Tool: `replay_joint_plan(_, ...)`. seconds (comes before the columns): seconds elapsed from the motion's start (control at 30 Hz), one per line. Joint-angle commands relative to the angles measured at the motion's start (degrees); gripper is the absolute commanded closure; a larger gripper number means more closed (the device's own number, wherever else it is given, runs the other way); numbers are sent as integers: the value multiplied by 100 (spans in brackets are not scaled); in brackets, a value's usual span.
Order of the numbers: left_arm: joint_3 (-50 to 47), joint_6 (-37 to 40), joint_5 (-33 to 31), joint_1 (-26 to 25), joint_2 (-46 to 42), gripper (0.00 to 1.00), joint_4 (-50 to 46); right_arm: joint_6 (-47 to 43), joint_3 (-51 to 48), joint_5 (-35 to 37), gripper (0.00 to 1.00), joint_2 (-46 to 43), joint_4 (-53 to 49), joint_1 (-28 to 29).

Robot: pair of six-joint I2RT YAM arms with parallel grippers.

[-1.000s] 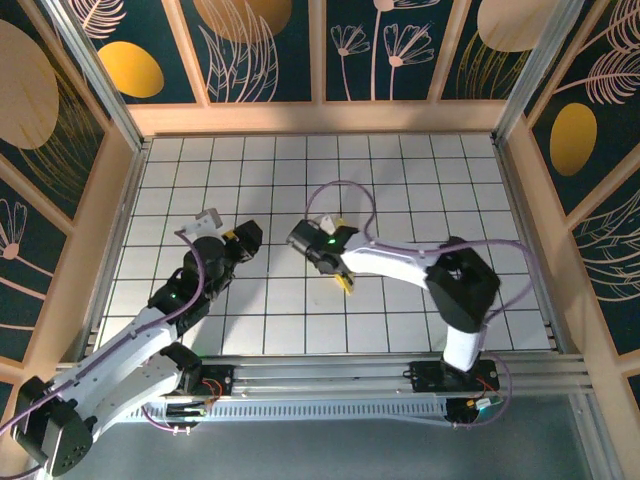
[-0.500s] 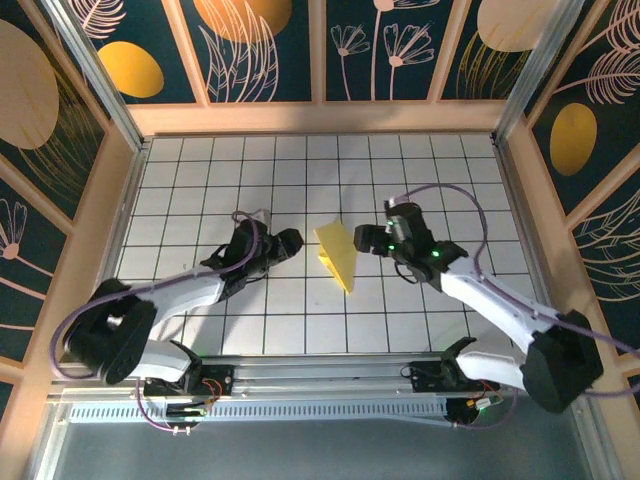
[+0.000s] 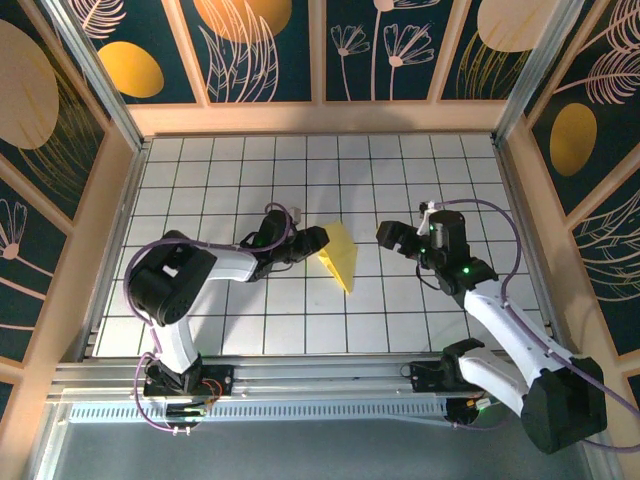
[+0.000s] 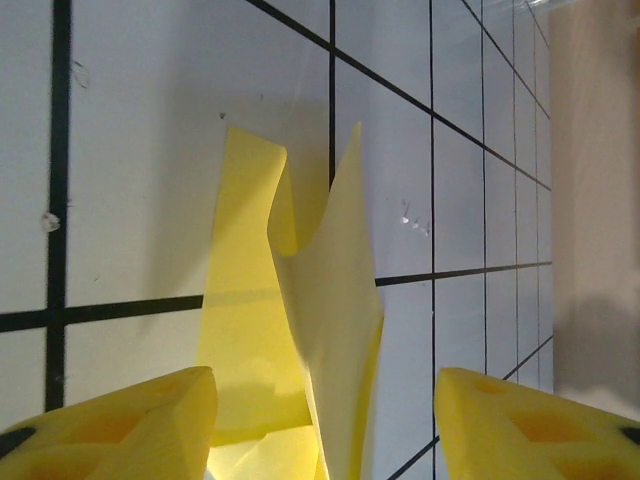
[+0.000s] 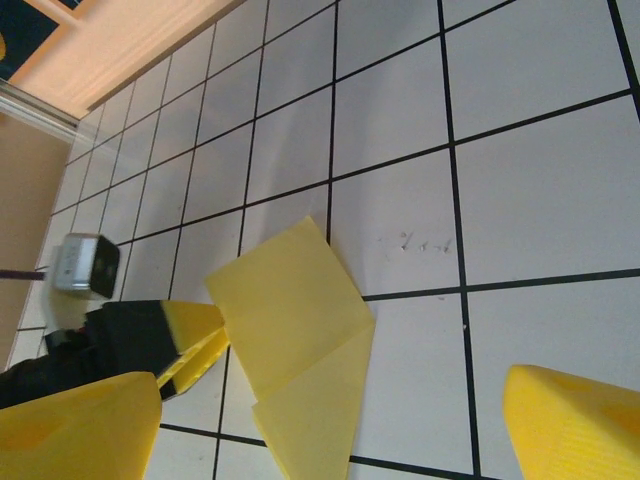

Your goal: Fold a paper plane with a square sheet of paper (fold left side to right side)

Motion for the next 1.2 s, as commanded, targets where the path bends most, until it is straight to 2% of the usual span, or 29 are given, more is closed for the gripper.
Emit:
replay_joint_plan(0.0, 255, -124, 250, -29, 306, 46, 376, -9, -100, -203, 11, -146, 39, -88)
replay_joint_plan(0.3, 349, -199, 246, -22, 597, 91, 767, -192, -187, -537, 12, -121, 74, -221)
replay_joint_plan(0.4, 188, -32, 194, -28, 376, 100, 758, -376, -259, -861, 12, -31, 162, -291)
replay_joint_plan(0.53, -220, 299, 245, -18, -84, 100, 946, -667, -344, -1550, 12, 278, 390, -356)
replay_joint_plan(0.77, -1194, 847, 966, -18, -1081, 100, 1908, -994, -608, -3264, 12, 1271, 1491, -235)
replay_joint_plan(0.9, -1701, 942, 1322, -15, -1545, 100, 2691, -1205, -638, -3611, 11, 1879, 2009, 76)
replay_joint_plan(1.17, -1792, 922, 1790, -19, -1672, 100, 3043, -861, -634, -4208, 13, 2655, 3291, 497)
